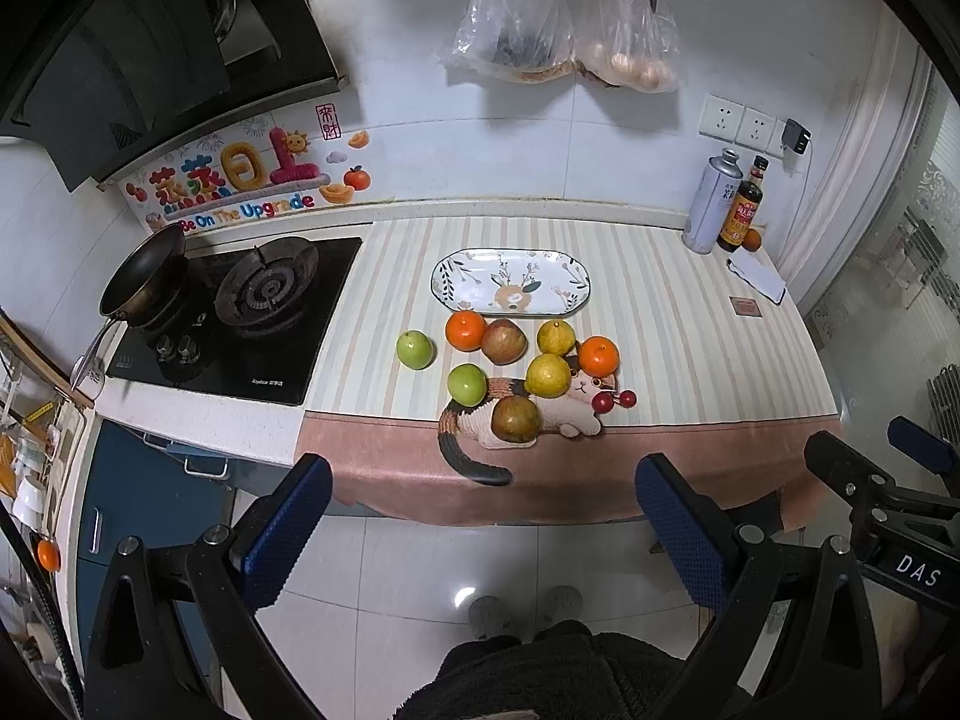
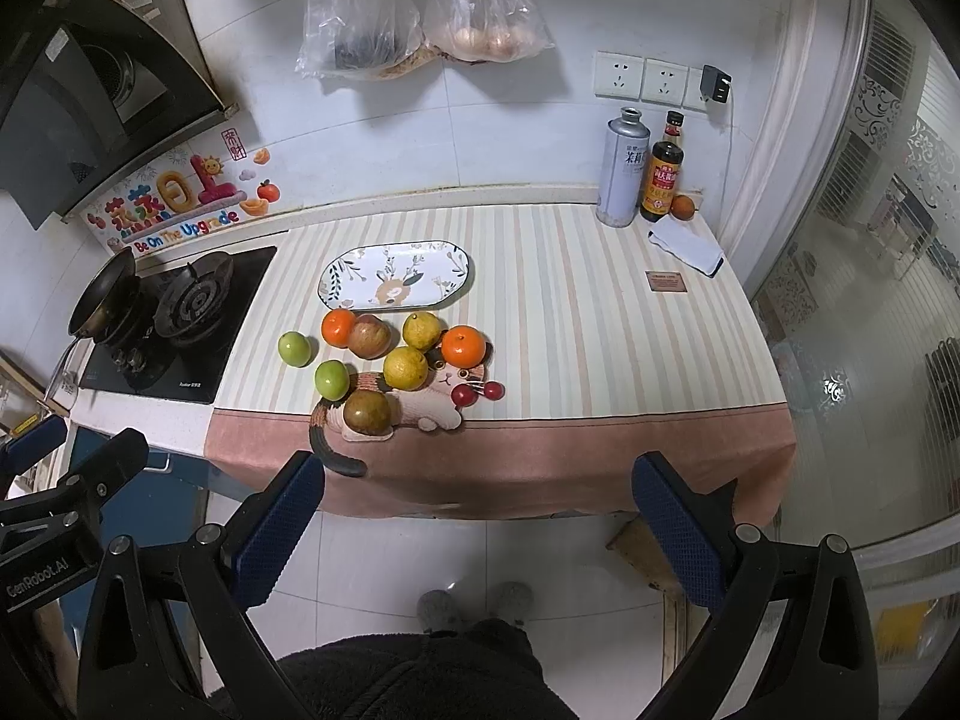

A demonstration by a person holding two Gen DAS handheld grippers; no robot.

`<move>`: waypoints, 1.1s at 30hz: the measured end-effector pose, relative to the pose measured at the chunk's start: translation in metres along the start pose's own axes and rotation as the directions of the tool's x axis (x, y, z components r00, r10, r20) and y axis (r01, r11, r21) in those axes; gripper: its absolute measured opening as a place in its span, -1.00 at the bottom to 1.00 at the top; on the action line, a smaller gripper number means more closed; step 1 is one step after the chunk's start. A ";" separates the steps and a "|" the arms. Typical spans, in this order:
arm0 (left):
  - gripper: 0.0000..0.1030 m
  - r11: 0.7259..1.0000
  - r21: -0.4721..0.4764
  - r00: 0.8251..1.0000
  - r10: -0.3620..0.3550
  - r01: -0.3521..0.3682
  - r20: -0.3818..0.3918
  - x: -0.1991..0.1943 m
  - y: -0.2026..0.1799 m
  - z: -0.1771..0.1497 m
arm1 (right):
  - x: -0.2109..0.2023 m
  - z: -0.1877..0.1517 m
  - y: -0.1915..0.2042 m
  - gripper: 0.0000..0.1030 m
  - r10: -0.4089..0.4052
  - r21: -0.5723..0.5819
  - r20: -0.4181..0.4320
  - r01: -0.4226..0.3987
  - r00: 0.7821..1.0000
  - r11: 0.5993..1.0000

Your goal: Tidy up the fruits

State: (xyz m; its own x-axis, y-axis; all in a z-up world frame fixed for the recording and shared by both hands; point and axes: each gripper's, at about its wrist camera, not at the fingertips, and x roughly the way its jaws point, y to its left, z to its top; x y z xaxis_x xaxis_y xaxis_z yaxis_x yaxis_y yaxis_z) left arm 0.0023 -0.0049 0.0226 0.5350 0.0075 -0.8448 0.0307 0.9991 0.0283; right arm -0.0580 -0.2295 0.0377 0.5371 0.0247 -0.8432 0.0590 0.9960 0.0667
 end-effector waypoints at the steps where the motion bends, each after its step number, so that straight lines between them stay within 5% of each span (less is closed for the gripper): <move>1: 1.00 1.000 -0.001 1.000 0.000 0.000 0.000 0.000 0.000 0.000 | 0.000 0.000 0.000 1.00 0.001 0.000 0.000 -0.001 1.000 1.000; 13: 1.00 1.000 -0.004 1.000 0.006 -0.006 0.021 0.008 0.008 0.006 | 0.008 0.006 0.011 1.00 0.019 0.026 0.020 -0.019 1.000 0.999; 23: 1.00 0.984 -0.061 0.978 0.171 -0.165 0.117 0.069 0.064 0.030 | 0.073 0.019 0.024 1.00 0.116 0.142 0.015 -0.117 0.993 0.983; 33: 1.00 0.970 -0.099 0.974 0.215 -0.222 -0.078 0.182 0.111 0.061 | 0.213 0.049 0.016 1.00 0.194 0.254 -0.157 -0.150 0.968 0.956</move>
State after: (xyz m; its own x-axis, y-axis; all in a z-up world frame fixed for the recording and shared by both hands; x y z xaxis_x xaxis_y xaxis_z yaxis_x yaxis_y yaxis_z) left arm 0.1549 0.1053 -0.0957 0.4613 0.2251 -0.8582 -0.1722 0.9716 0.1623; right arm 0.0988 -0.2126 -0.1142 0.3992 0.2305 -0.8874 0.1893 0.9263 0.3257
